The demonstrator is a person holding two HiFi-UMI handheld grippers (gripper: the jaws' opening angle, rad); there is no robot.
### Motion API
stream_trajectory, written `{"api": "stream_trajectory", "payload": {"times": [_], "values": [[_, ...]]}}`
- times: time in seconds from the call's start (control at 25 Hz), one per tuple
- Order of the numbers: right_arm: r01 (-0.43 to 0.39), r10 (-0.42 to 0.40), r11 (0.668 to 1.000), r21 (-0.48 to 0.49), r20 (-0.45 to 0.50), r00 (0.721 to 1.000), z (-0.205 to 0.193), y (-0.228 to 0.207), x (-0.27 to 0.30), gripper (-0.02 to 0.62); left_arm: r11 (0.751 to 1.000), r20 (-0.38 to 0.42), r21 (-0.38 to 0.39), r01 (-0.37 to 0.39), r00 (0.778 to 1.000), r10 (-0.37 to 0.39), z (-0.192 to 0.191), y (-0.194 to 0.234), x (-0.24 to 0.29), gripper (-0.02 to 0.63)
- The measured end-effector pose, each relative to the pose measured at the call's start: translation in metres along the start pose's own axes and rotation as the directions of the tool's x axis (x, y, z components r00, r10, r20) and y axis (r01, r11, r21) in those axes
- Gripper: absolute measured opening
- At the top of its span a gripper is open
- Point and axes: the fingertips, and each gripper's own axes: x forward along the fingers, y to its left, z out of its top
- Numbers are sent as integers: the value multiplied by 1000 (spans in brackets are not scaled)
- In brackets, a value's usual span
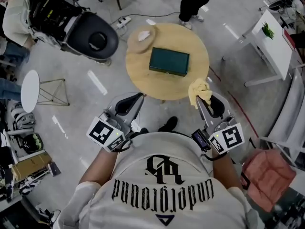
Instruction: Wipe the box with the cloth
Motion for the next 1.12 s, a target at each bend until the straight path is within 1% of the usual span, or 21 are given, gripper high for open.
{"api": "stream_trajectory", "payload": {"times": [0.24,0.44,0.56,0.64,0.76,0.88,0.96,1.12], "values": [[-3,3,999,32,-16,1000,-18,-50,-15,110,1000,-7,-17,-5,1000,5,-5,-12,51,6],[0,2,999,50,-38,999,-26,-74,-2,110,1000,-24,-28,-3,1000,2,-6,1,76,6],[8,-5,998,56,-46,999,-30,-81,13,110,999,-41,-36,7,999,-9,-12,21,90,6],[20,-17,998,59,-54,998,-31,-90,23,110,998,-49,-60,16,999,-19,-13,36,104,6],[45,-39,996,77,-83,996,-30,-124,38,112,994,-61,-96,44,997,-50,-4,56,146,6],[80,-70,992,95,-110,991,-26,-161,59,112,992,-86,-104,69,993,-78,7,83,188,6],[102,-90,990,96,-119,989,-25,-165,76,112,990,-103,-109,86,990,-97,8,103,194,6],[149,-136,984,93,-135,981,-25,-149,113,111,983,-121,-110,148,980,-161,1,142,184,6]]}}
